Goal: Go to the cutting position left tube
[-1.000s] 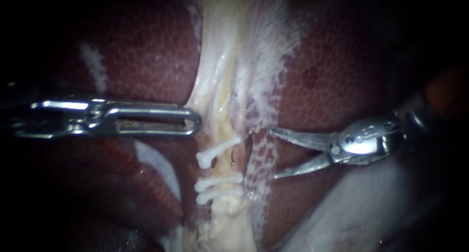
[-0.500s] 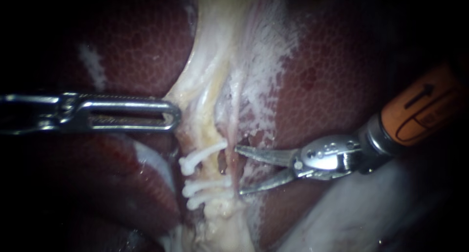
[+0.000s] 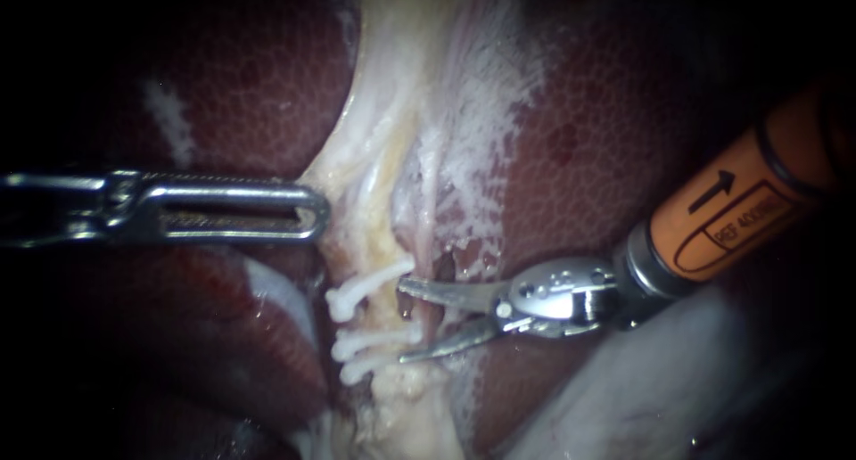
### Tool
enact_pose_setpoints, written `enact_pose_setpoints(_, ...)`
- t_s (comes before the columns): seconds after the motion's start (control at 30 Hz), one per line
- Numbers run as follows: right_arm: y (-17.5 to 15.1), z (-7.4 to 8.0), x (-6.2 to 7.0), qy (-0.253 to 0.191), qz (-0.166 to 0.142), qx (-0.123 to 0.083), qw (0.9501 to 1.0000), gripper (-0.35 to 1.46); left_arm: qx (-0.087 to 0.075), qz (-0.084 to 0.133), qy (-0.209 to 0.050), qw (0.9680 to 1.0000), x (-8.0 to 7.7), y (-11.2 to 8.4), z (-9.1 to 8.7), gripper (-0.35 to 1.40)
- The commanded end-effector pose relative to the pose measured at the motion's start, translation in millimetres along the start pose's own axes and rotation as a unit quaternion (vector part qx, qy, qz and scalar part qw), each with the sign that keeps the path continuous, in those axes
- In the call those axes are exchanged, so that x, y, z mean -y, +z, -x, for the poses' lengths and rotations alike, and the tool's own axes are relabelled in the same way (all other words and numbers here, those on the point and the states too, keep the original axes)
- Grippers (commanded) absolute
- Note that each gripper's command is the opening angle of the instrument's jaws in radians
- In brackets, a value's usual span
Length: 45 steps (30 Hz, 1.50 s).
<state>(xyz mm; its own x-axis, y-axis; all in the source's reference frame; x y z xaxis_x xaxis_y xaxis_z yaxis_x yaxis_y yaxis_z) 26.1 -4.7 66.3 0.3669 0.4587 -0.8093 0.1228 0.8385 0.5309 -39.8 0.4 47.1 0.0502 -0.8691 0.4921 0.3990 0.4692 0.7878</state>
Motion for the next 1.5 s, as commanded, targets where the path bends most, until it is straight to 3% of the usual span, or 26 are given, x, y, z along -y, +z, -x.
enact_pose_setpoints(0.03, 0.1, 0.0, 0.0, -0.001, -0.002, 0.0, 1.0, 1.39, 0.0, 0.001, 0.0, 1.0, 0.0, 0.0, 0.0, -0.35)
enact_pose_setpoints(0.77, 1.9, -1.0, 0.2, -0.021, -0.058, -0.004, 0.9981, 1.32, 0.0, 0.001, 0.0, 1.0, -0.1, 0.2, 0.0, -0.35)
enact_pose_setpoints(1.5, 3.5, -1.8, 0.1, -0.026, -0.081, -0.002, 0.9964, 1.2, 0.0, 0.001, 0.0, 1.0, -0.6, 0.5, -0.1, -0.35)
